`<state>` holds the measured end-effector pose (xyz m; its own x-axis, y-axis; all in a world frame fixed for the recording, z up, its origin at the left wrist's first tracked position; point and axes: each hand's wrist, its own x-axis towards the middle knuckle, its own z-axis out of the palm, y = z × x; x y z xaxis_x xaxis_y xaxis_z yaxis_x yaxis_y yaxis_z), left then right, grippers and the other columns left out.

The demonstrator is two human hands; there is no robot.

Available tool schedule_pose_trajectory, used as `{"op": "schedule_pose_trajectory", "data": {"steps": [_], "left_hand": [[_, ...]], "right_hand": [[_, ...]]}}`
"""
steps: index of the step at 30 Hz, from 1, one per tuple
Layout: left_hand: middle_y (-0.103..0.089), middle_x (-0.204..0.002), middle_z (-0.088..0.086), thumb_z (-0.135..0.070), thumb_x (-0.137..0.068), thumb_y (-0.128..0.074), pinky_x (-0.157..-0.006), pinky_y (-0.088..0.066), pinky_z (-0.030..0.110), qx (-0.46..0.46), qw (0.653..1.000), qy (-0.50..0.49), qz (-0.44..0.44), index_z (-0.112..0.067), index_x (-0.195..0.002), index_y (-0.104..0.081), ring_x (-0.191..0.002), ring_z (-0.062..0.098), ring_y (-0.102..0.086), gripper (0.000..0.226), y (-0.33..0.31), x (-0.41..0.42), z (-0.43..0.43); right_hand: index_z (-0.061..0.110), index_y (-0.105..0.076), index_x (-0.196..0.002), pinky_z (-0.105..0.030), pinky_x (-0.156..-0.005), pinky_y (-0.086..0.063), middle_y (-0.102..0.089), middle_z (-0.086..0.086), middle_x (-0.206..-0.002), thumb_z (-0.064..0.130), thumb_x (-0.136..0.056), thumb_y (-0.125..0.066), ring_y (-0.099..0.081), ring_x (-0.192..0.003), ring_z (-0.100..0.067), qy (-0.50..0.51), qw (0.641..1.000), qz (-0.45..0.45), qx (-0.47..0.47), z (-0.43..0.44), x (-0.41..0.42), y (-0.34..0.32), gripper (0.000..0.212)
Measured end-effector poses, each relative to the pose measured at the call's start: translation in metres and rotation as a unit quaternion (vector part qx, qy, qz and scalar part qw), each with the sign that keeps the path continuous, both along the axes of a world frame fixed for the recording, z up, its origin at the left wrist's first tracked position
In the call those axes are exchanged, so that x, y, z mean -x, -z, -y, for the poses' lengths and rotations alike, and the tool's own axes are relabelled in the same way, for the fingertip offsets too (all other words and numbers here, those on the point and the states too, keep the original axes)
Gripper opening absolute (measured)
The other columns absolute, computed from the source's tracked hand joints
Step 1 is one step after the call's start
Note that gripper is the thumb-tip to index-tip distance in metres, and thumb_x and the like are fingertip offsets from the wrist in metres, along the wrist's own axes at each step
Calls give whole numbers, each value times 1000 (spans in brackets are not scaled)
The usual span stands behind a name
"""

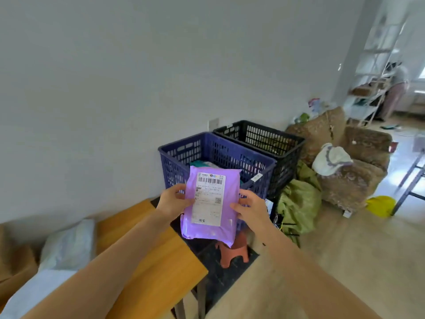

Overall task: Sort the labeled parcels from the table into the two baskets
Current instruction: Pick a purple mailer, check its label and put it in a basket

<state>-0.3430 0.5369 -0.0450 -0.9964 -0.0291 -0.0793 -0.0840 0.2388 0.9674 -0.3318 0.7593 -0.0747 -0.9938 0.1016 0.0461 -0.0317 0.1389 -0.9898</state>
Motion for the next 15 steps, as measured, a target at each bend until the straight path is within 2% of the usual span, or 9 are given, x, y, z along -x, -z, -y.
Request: {"op": "schedule_pose_trajectory", "data": {"steps": [3, 5, 9, 12, 15], "left_hand": [[-69, -95, 9, -2, -85, -69, -67, -58, 29, 1, 1000, 18, -16, -22, -95, -62, -83, 20, -70, 24, -9, 30, -42], [-70, -91, 5, -2, -84, -69, -62, -57, 25, 9, 999, 24, -26, -26, -92, -62, -79, 16, -69, 27, -12, 47, -67], [-70, -91, 7, 2, -84, -68, -65, -57, 29, 10, 999, 47, -16, -20, -93, -62, -80, 19, -69, 25, -11, 80, -110], [-70, -91, 9, 4, -84, -68, -61, -56, 27, 4, 998, 62, -9, -19, -94, -61, -78, 21, -69, 26, -9, 106, -146], [-71, -88, 10, 7, -82, -67, -64, -56, 29, -5, 997, 77, -9, -17, -88, -62, -79, 25, -69, 25, -6, 138, -179]], "right_hand": [[18, -61, -106, -51, -83, -56, -67, -12, -104, -5, -85, -65, -65, -99, -30, 37, 999, -6, 16, -38, 28, 0, 32], [20, -61, -104, -52, -84, -55, -68, -11, -102, -5, -85, -65, -65, -97, -30, 58, 998, -2, 32, -60, 42, 3, 32], [19, -60, -103, -52, -85, -54, -67, -11, -103, -5, -85, -65, -64, -98, -30, 100, 994, -8, 32, -98, 63, 10, 30], [15, -62, -106, -47, -80, -57, -68, -12, -102, -5, -85, -63, -66, -93, -28, 127, 991, -4, 39, -131, 81, 11, 29], [16, -63, -106, -36, -69, -59, -68, -6, -98, -4, -85, -63, -67, -88, -21, 150, 988, -2, 35, -163, 107, 11, 28]]}}
